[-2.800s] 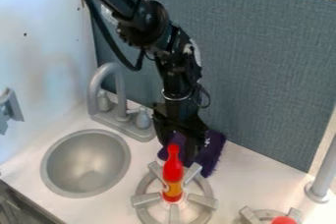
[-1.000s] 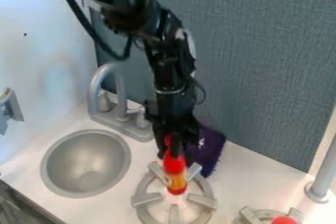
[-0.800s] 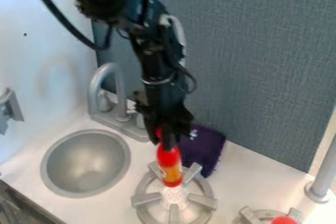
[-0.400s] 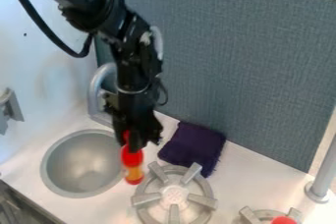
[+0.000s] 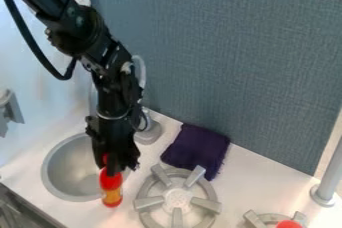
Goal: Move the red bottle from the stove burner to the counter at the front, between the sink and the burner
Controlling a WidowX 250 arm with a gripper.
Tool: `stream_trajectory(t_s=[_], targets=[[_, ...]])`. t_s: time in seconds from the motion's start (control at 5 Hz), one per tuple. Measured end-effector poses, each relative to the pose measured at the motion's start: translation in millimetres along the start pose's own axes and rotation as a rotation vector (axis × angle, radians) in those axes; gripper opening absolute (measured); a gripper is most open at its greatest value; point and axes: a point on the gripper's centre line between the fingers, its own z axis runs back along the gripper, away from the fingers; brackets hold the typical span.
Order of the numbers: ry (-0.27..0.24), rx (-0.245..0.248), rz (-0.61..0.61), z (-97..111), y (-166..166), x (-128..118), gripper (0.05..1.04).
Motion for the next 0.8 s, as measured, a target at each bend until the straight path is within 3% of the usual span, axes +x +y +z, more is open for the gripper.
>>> stream_trajectory(t_s=[0.4,0.6,0.8], targets=[[0.037,-0.065,-0.068,-17.9,-9.9,-2.7,0.341],[0.015,-0.066,-0.083,-18.2,-9.0,4.6,0.341],[0.0,-0.055,-0.085,-20.5,-6.8,8.2,0.416]])
